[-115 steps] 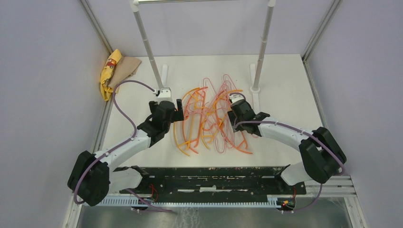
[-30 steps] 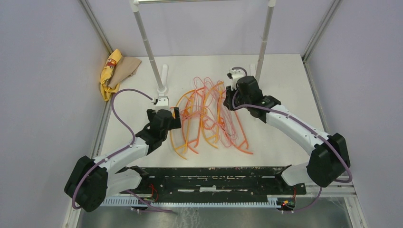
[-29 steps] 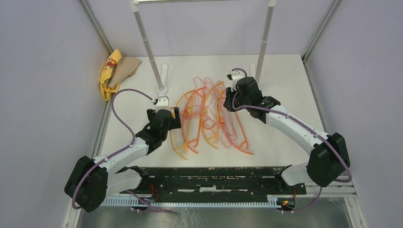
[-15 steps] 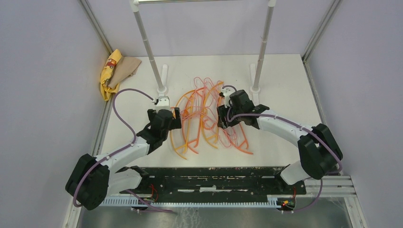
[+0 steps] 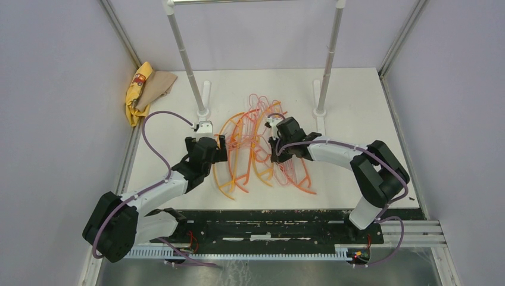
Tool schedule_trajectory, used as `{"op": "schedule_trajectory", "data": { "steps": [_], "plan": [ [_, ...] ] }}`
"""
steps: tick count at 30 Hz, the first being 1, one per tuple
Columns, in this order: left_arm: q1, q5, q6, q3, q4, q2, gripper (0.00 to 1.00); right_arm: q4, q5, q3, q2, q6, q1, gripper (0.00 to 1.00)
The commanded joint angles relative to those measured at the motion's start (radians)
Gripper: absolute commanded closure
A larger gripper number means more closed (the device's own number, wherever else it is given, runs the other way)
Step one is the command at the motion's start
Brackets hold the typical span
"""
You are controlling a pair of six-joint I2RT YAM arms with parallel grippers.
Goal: Organize the hangers
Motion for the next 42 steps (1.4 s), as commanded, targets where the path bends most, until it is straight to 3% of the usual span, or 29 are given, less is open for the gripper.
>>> {"op": "schedule_trajectory", "data": {
  "steps": [1, 8, 15, 31, 34, 38, 42],
  "plan": [
    [-0.003, -0.04, 0.016, 0.008, 0.04, -0.005, 0.0, 0.058, 0.049, 0.037, -0.017, 0.008, 0.004, 0.99],
    [-0.004, -0.043, 0.016, 0.006, 0.04, -0.013, 0.0, -0.001, 0.123, 0.034, -0.183, -0.002, 0.004, 0.99],
    [-0.003, -0.041, 0.014, 0.006, 0.042, -0.012, 0.0, -0.149, 0.129, 0.133, -0.331, -0.061, 0.004, 0.99],
    [-0.003, -0.032, 0.006, 0.003, 0.043, -0.008, 0.0, -0.043, 0.023, 0.06, -0.097, -0.003, 0.004, 0.98],
    [-0.003, -0.033, 0.007, 0.002, 0.04, -0.011, 0.0, -0.009, 0.029, 0.051, -0.062, 0.003, 0.003, 0.91],
    [-0.003, -0.037, 0.006, 0.0, 0.038, -0.017, 0.0, 0.016, 0.052, 0.055, -0.023, 0.0, 0.003, 0.89],
    [-0.003, -0.038, 0.008, -0.001, 0.035, -0.02, 0.0, 0.012, 0.071, 0.07, 0.008, 0.008, 0.004, 0.65]
  ]
}}
